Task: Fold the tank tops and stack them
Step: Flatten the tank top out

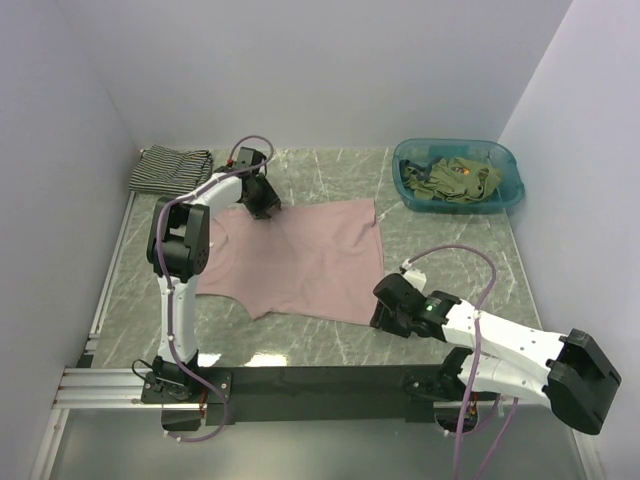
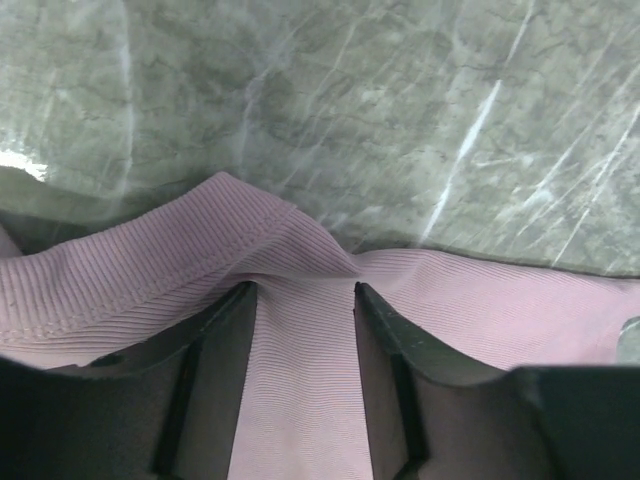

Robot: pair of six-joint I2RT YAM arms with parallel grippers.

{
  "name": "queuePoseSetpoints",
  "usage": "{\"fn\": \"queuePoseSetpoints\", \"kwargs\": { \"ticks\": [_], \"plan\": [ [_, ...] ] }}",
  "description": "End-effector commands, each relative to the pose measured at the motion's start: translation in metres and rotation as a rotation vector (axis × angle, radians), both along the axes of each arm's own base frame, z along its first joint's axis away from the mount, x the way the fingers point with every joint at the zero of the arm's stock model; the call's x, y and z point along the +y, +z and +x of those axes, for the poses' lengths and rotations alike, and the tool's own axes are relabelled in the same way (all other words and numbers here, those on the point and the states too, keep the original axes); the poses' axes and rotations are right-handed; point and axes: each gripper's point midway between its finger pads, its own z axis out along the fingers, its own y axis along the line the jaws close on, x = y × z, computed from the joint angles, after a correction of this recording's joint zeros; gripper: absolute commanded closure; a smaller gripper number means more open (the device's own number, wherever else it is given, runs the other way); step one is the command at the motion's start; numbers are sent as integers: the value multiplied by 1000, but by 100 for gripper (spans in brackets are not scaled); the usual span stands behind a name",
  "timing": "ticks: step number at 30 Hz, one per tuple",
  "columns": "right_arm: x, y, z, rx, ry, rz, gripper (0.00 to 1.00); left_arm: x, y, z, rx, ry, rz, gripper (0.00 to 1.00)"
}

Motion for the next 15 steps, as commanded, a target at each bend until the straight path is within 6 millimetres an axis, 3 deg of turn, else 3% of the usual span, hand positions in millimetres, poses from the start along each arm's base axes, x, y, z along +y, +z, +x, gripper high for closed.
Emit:
{"fn": "queuePoseSetpoints", "kwargs": {
  "ticks": [1,3,4,6,7,9,10,11,13,14,15],
  "plan": [
    [3,-1,9,-32,-37,-2,46,2,4,-3,-24,-27,13,49],
    [-1,-8,10,-25,-51,-25,47,5,19,-5,-47,-34,20,47],
    [-1,-9,11,-26,-57,-27,47,6,39,-5,-81,-31,19,47],
    [-2,-11,12,-30,-67,-36,49,12,50,-19,-80,-23,32,45],
    [-2,-11,13,-32,-67,-38,50,16,74,-24,-125,-13,30,44],
    [-3,-11,15,-37,-74,-43,53,24,76,-45,-110,-2,42,43],
    [0,-11,15,-38,-69,-35,54,26,97,-53,-151,0,30,40],
    [0,-13,15,-38,-69,-35,59,30,86,-70,-116,2,39,36],
    [0,-15,15,-31,-64,-41,65,35,96,-91,-124,0,36,34],
    [0,-15,15,-29,-59,-44,75,40,81,-110,-80,3,45,33],
    [-1,-17,14,-23,-59,-53,81,42,79,-120,-69,2,48,33]
  ]
}}
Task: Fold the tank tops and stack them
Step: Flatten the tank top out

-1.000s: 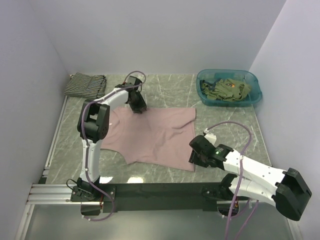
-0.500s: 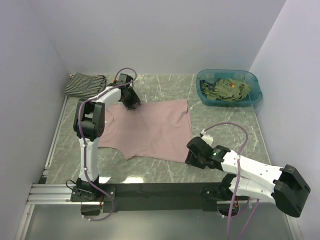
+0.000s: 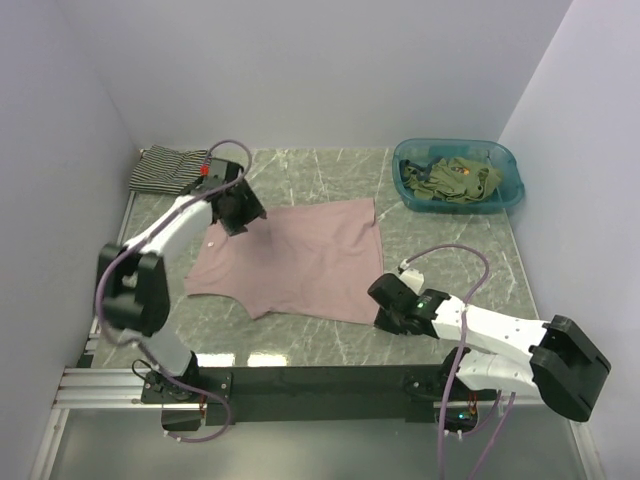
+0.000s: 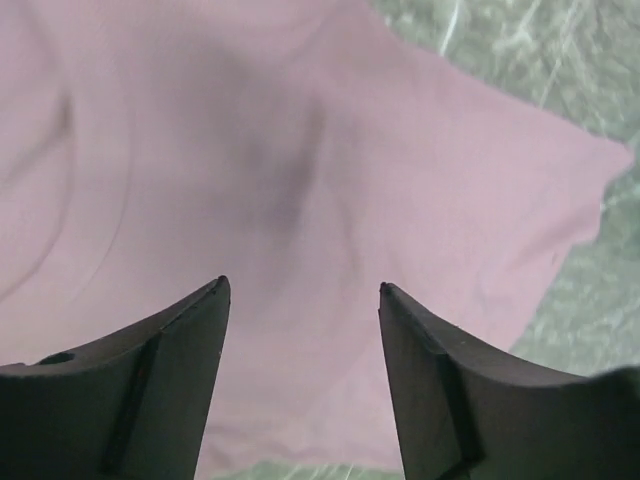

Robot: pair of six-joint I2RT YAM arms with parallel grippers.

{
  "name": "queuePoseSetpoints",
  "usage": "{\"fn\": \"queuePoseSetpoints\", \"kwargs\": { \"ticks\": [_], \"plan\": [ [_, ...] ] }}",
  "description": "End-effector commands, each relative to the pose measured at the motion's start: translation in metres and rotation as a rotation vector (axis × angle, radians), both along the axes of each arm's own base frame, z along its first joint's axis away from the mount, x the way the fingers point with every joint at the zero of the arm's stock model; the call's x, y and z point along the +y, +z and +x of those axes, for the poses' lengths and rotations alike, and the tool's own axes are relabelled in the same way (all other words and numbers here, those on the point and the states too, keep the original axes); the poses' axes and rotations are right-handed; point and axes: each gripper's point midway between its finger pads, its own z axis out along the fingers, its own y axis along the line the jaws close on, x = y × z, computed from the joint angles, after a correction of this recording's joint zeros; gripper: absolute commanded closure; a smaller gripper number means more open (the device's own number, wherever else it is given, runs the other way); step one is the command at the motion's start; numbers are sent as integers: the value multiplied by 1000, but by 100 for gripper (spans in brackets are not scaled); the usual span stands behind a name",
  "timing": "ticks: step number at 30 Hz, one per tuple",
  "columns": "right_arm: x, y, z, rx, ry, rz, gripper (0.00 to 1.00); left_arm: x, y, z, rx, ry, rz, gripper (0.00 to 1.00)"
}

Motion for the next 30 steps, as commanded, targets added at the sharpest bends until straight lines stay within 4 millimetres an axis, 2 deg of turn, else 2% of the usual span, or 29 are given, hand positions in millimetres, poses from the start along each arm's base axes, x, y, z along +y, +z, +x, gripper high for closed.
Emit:
{"fn": "queuePoseSetpoints", "kwargs": {
  "ticks": [1,2,3,4,5,7,11,16,20,23,25,26,28,30],
  "plan": [
    [-4,-2,3,-15,-18,-25,87,14,7,-40,8,7,21,32],
    [-7,-2,2,-15,-20,-33,95,18,-7,-58,49,7,32,22],
    [-8,2,2,-25,-24,-25,98,25,-10,-67,61,19,52,15],
    [-12,3,-1,-19,-27,-35,100,30,-15,-85,84,25,62,12],
    [-12,10,1,-41,-29,-21,100,31,-18,-94,96,23,60,11],
    [-17,15,-2,-42,-29,-28,100,34,-25,-120,133,21,73,16],
    [-18,26,-1,-53,-14,-37,100,34,-35,-156,189,6,99,22],
    [-15,21,-3,-24,19,-51,100,26,-58,-200,298,-23,128,35],
    [-18,22,-8,-24,19,-37,100,21,-64,-216,324,-56,121,54],
    [-23,24,-10,-21,19,-59,100,13,-71,-229,352,-90,122,61],
    [-24,27,-10,-21,27,-66,100,5,-76,-234,352,-117,110,59],
    [-22,31,-7,-30,27,-59,100,3,-77,-235,348,-123,105,54],
    [-22,33,-6,-35,34,-67,100,-6,-78,-237,338,-139,76,50],
    [-22,32,-6,-29,40,-78,100,-9,-78,-236,323,-138,62,39]
  ]
}}
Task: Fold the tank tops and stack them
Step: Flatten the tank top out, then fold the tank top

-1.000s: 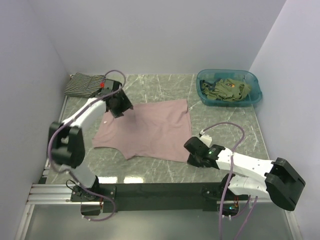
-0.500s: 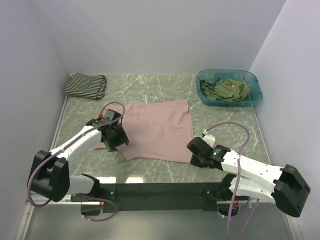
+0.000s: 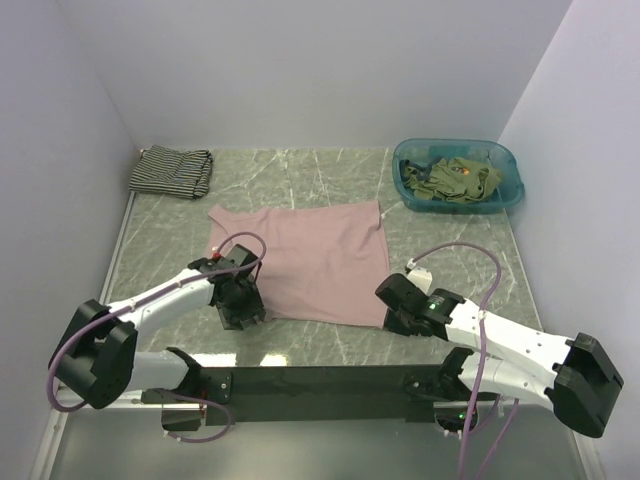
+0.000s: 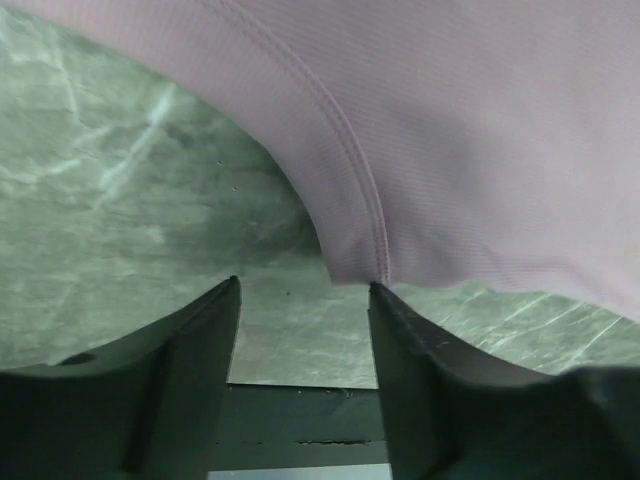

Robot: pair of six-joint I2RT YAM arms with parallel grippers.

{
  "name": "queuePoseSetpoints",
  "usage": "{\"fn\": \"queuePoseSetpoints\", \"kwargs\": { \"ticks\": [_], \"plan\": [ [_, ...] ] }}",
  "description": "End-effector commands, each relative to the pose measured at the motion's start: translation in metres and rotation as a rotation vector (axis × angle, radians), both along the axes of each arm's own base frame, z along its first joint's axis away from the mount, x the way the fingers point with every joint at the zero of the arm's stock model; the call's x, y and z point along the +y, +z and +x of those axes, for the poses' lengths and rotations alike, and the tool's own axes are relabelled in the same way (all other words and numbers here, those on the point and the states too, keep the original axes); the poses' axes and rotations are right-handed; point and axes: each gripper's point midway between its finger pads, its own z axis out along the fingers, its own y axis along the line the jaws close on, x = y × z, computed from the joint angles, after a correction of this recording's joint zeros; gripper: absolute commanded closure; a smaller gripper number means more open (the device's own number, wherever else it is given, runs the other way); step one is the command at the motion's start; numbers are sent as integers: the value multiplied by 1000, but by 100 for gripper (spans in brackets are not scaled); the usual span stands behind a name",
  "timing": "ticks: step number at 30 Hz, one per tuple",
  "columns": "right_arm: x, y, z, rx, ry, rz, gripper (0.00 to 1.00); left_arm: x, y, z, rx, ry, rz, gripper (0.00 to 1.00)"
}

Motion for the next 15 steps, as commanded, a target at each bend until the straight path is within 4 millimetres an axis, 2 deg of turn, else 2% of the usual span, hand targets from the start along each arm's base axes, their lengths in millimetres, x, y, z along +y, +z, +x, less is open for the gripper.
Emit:
{"fn": "queuePoseSetpoints", "kwargs": {
  "ticks": [1,6,9,15],
  "plan": [
    [2,15,9,-32,8,-17,100,-13,5,5,-51,23,-65,38],
    [2,17,10,-31,11,-23,100,-20,2,11,-94,30,-103,40],
    [3,22,11,-38,7,-21,100,-22,-9,8,-82,48,-110,44],
    [-1,26,8,-36,-2,-22,100,-24,-17,12,-93,49,-106,53]
  ]
}}
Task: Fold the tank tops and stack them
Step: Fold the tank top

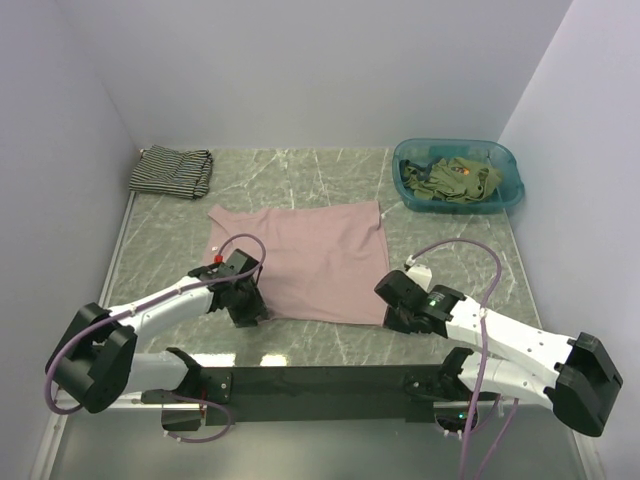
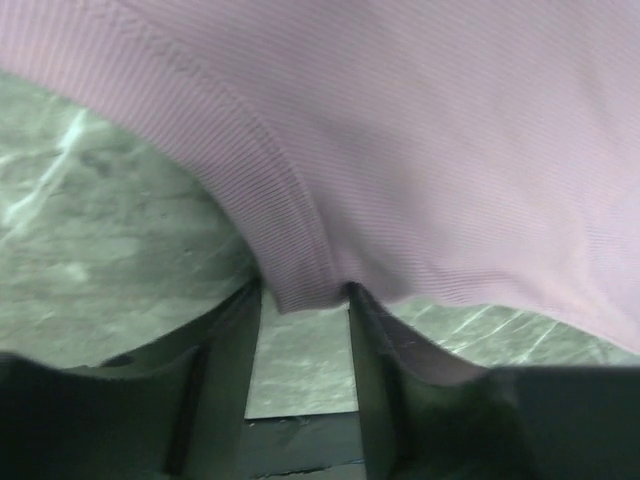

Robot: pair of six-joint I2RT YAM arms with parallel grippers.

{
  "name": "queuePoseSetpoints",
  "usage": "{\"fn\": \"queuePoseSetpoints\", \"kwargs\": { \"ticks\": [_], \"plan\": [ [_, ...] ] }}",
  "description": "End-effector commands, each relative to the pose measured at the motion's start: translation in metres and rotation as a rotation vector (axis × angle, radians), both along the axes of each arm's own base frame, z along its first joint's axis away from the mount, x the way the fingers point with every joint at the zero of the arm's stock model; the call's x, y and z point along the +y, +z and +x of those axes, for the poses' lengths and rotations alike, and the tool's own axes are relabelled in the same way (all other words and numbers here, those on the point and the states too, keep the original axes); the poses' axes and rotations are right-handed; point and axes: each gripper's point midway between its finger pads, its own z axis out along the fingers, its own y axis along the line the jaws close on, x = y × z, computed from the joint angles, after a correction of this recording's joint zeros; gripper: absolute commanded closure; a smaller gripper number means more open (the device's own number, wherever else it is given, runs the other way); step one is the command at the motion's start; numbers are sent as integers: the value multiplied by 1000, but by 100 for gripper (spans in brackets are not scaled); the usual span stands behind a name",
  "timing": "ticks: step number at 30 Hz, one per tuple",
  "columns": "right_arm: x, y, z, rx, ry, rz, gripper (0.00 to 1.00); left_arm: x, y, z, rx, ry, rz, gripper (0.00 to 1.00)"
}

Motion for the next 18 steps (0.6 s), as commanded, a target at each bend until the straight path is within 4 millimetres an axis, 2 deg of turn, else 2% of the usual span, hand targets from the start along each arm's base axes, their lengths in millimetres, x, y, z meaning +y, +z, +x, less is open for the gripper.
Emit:
{"fn": "queuePoseSetpoints", "kwargs": {
  "ticks": [1,3,4,6,10,11,13,14,15,18],
  "plan": [
    [-4,14,5,-33,-14,-11,100,-2,-10,4,-15,9,4,58],
    [-4,14,4,-31,-17,-11,100,2,-9,9,-35,14,30,64],
    [-4,14,4,-30,-15,-12,100,4,-9,9,-33,17,44,86],
    [-4,16,5,-30,-14,-14,100,6,-5,13,-45,15,62,99],
    [-3,24,9,-45,-4,-28,100,13,7,19,-71,-14,118,99],
    [-3,26,11,-48,11,-41,100,18,10,15,-55,-23,145,99],
    [-1,36,18,-66,15,-52,100,16,28,28,-100,-48,158,99],
    [-1,35,20,-60,31,-69,100,17,33,29,-101,-54,165,99],
    [3,37,24,-62,40,-65,100,11,43,38,-124,-78,157,99],
    [10,39,39,-65,54,-54,100,6,53,53,-137,-89,176,99]
  ]
}}
